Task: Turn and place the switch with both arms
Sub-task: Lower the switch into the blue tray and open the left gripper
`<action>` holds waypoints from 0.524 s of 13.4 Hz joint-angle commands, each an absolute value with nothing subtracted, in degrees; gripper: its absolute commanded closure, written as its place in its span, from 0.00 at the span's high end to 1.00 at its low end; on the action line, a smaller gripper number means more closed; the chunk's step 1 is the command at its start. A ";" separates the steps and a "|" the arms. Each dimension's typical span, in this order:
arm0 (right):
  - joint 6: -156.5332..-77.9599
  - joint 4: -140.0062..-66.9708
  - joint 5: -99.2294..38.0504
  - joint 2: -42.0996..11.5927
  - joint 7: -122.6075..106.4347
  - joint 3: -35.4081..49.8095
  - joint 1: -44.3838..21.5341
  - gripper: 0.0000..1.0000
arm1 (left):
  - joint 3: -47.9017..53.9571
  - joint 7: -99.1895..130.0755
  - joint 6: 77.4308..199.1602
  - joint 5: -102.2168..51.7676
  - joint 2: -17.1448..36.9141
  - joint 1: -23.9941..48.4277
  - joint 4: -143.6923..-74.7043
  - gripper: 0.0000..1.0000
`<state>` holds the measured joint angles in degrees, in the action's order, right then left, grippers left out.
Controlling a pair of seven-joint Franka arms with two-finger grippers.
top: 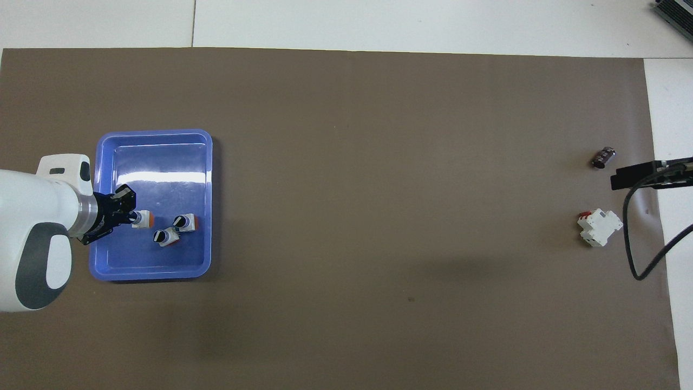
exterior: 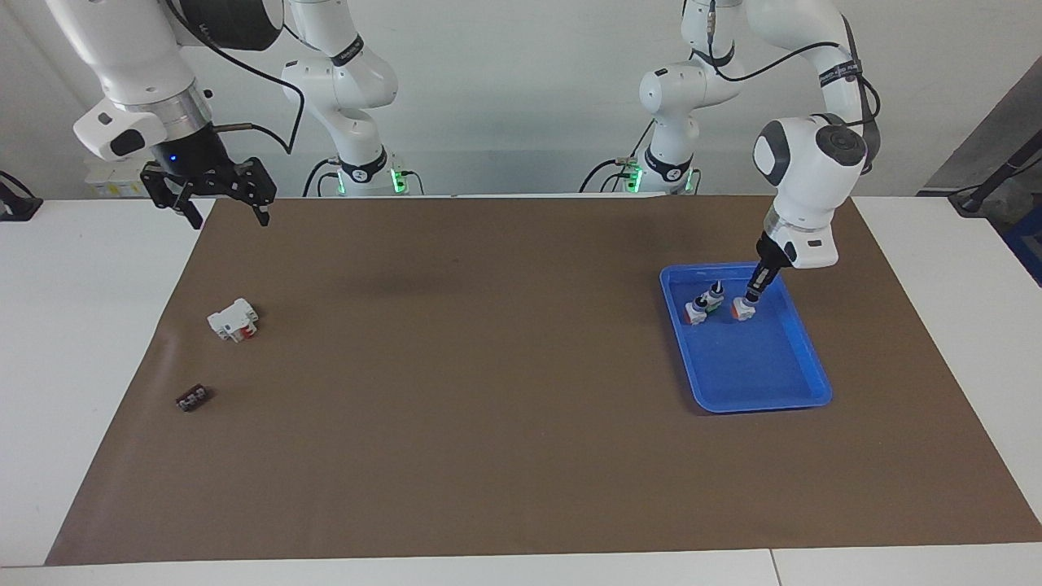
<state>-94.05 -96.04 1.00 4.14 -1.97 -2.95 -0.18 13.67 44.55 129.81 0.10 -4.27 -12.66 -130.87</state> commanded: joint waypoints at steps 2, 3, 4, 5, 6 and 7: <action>-92.72 -95.27 0.88 3.25 1.41 -3.43 -0.70 1.00 | 13.89 36.16 127.28 1.23 -4.75 -12.83 -130.52 0.47; -92.81 -95.45 0.97 3.34 1.41 -3.43 -0.70 1.00 | 13.89 34.30 125.09 1.23 -4.83 -12.92 -129.04 0.55; -92.81 -95.62 0.88 3.43 1.41 -3.43 -0.79 1.00 | 13.89 32.71 122.02 1.23 -5.10 -12.92 -127.11 0.58; -92.90 -95.89 0.88 3.51 1.58 -3.43 -0.79 1.00 | 13.80 30.87 119.64 1.23 -5.45 -12.75 -125.52 0.60; -92.90 -95.89 0.88 3.52 1.67 -3.43 -0.79 1.00 | 13.28 28.41 118.75 1.23 -6.06 -12.40 -124.55 0.66; -92.90 -95.89 0.88 3.52 1.76 -3.43 -0.79 1.00 | 12.66 25.34 119.09 1.23 -7.28 -11.70 -124.11 0.68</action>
<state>-93.76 -96.07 1.00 3.56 0.59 -2.96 -0.36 13.67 30.11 121.77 0.17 -4.97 -12.58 -125.97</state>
